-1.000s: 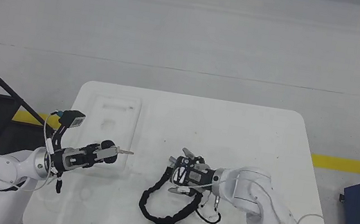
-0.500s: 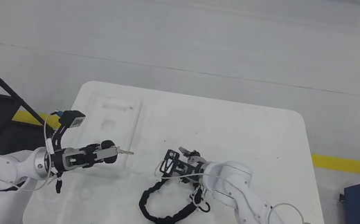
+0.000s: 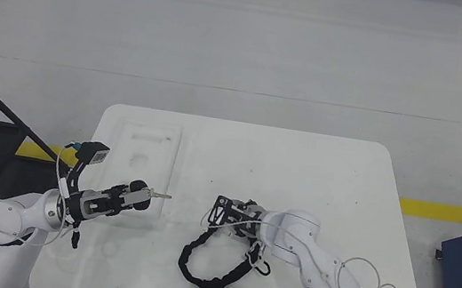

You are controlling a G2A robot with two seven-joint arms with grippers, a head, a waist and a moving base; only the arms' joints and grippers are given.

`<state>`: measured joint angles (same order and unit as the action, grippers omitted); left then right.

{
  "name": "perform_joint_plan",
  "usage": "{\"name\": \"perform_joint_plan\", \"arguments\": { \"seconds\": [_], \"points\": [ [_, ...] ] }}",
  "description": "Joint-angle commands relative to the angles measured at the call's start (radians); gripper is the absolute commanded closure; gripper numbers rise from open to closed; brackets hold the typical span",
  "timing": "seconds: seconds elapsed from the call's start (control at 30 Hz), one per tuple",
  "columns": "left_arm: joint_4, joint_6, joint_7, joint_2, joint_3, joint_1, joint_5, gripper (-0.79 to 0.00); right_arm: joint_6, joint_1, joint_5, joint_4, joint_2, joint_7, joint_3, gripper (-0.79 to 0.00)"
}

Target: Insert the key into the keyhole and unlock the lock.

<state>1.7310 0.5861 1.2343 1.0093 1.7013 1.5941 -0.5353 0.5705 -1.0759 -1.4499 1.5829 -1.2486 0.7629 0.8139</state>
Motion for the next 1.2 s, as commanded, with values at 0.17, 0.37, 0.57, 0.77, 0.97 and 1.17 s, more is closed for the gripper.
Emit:
{"name": "perform_joint_plan", "arguments": {
  "seconds": [0.17,0.37,0.57,0.77,0.97,1.17],
  "points": [
    [0.000,0.000,0.000,0.000,0.000,0.000,0.000,0.000,-0.016,0.011,-0.008,-0.041,-0.006,-0.008,-0.011,-0.302],
    [0.000,0.000,0.000,0.000,0.000,0.000,0.000,0.000,-0.030,0.024,-0.015,-0.073,-0.014,-0.016,-0.025,-0.228],
    [0.000,0.000,0.000,0.000,0.000,0.000,0.000,0.000,-0.035,0.031,-0.016,-0.097,-0.020,-0.021,-0.037,-0.031],
    [0.000,0.000,0.000,0.000,0.000,0.000,0.000,0.000,-0.039,0.033,-0.087,-0.076,-0.020,-0.062,-0.047,0.000],
    [0.000,0.000,0.000,0.000,0.000,0.000,0.000,0.000,-0.107,-0.019,-0.305,0.012,0.003,-0.181,-0.030,0.000],
    [0.000,0.000,0.000,0.000,0.000,0.000,0.000,0.000,-0.172,-0.100,-0.484,0.095,0.035,-0.315,0.025,0.000]
  ]
}}
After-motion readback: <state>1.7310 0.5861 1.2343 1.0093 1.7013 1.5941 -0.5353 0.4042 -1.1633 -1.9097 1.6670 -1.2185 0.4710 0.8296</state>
